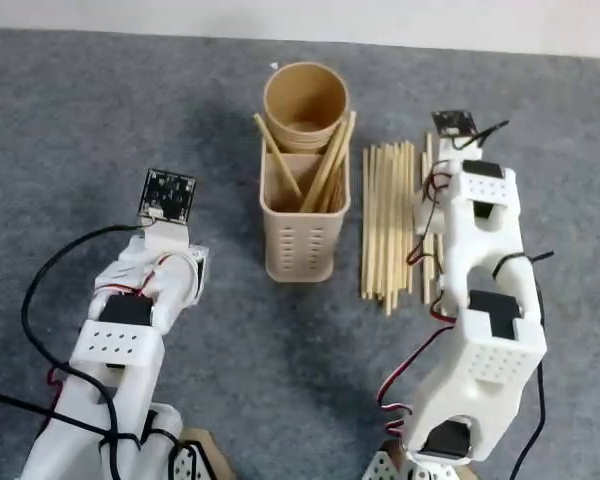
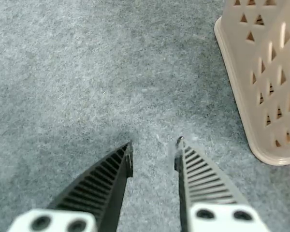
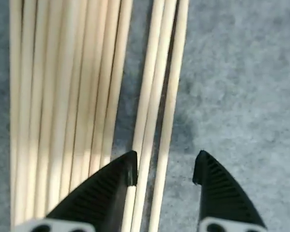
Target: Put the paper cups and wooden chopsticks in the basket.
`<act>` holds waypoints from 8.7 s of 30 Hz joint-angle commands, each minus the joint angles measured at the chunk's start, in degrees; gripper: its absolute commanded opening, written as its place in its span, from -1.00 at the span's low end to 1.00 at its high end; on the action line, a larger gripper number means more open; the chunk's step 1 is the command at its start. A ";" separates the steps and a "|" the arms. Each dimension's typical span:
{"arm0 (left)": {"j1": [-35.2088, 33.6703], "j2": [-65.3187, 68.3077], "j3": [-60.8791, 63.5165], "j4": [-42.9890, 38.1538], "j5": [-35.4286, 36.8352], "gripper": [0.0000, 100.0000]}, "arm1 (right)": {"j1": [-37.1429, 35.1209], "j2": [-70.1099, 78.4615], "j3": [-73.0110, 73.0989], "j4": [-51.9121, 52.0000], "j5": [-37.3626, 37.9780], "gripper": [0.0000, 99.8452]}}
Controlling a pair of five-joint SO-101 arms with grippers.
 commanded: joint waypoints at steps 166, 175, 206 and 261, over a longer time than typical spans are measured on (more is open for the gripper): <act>0.84 -0.92 -0.22 -0.88 -0.53 -0.66 | -7.78 -3.30 0.57 -0.31 -5.10 -0.61; 0.84 -0.92 -0.22 -0.88 -0.53 -0.66 | -7.69 -2.42 1.01 -1.98 -5.10 -0.61; 0.84 -0.92 -0.22 -0.88 -0.53 -0.66 | -1.19 -7.78 1.19 -1.98 -12.13 -0.99; 0.92 -0.92 -0.04 -0.97 -0.53 -0.66 | -13.14 -70.99 6.99 -2.95 -12.13 -0.58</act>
